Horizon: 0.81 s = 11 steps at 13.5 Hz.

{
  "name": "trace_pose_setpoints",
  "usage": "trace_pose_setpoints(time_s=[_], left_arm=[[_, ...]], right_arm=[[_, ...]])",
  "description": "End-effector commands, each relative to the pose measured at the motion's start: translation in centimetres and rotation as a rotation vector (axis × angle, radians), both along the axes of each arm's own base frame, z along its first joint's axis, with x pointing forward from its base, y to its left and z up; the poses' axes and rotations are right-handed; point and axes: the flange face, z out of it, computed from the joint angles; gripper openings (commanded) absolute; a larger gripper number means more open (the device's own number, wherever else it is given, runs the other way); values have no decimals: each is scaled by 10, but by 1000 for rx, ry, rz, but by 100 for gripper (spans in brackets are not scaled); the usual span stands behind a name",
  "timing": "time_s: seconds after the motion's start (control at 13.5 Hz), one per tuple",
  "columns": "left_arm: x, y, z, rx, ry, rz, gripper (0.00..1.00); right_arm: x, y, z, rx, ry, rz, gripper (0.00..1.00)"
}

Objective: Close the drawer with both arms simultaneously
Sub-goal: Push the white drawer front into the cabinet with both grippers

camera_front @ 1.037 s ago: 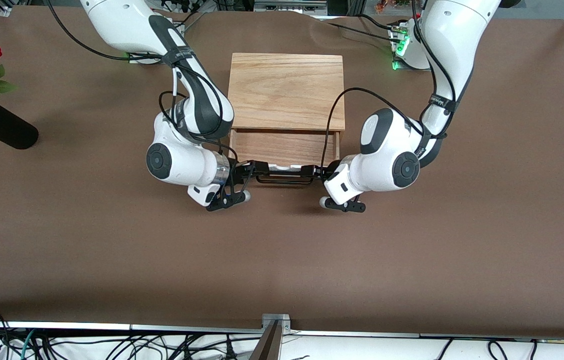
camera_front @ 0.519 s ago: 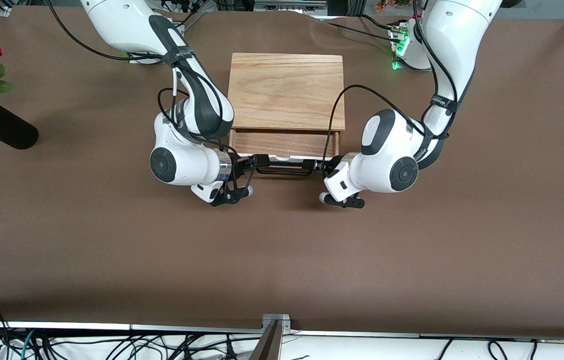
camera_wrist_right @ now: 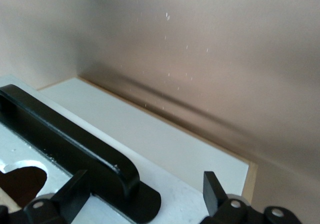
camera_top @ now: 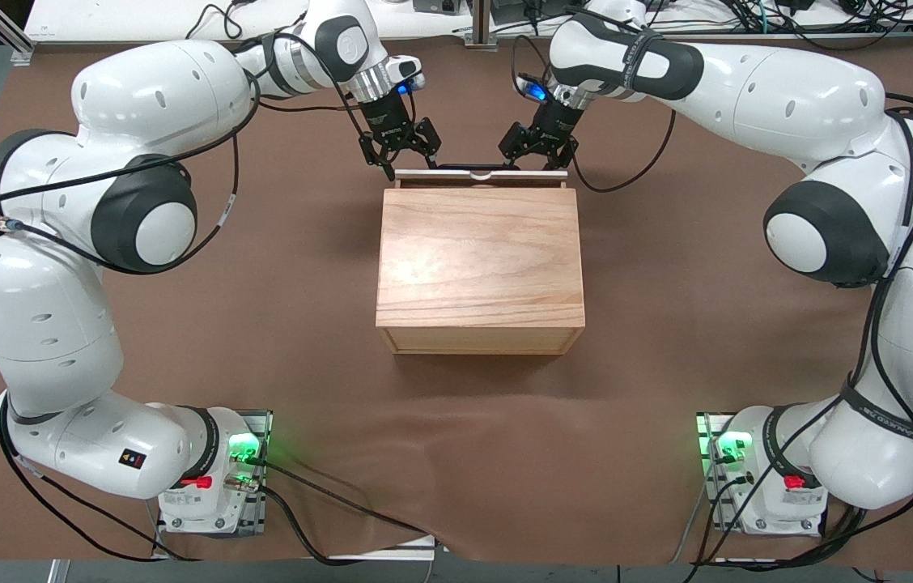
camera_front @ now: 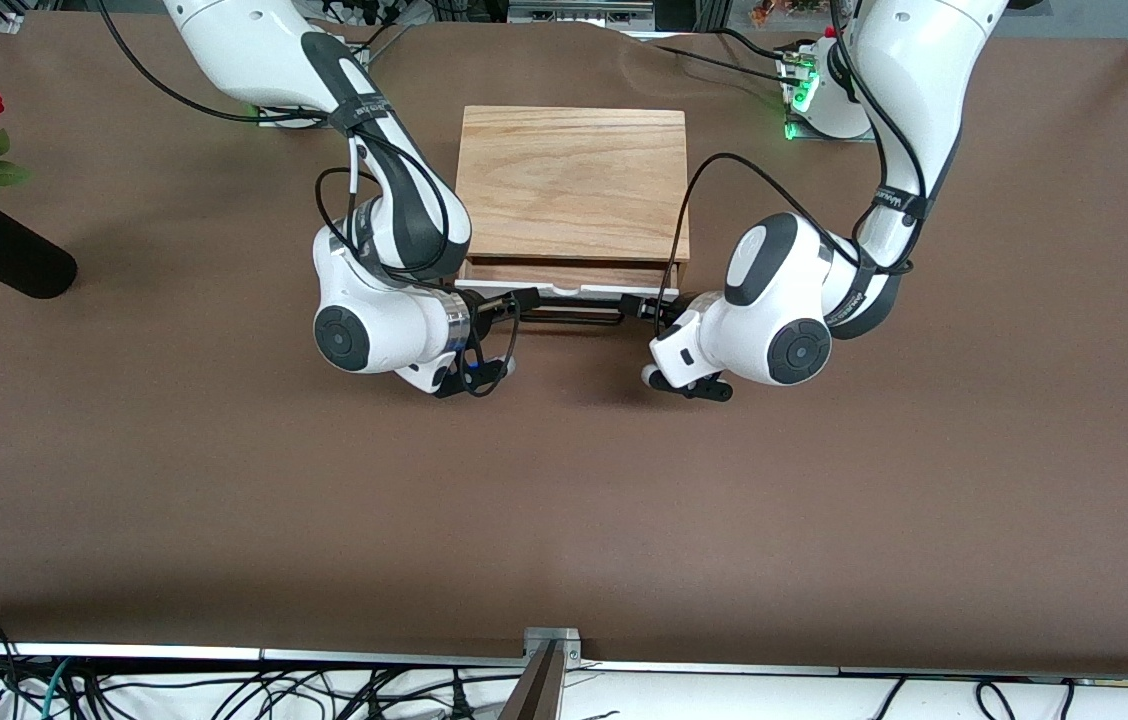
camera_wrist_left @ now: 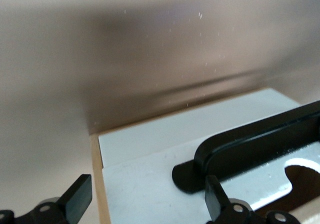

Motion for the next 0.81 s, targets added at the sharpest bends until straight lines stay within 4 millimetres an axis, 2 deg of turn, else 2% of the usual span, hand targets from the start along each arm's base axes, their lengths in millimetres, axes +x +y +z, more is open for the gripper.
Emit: trace_pose_setpoints(time_s=[0.0, 0.44, 0.74], left_arm=[[-12, 3, 13, 22, 9, -30, 100], [-42, 6, 2, 50, 60, -56, 100], [-49, 4, 0, 55, 87, -71, 100]], right_arm=[[-18, 11, -12, -3, 79, 55, 100], [-29, 15, -20, 22, 166, 64, 100], [-29, 12, -21, 29, 189, 71, 100]])
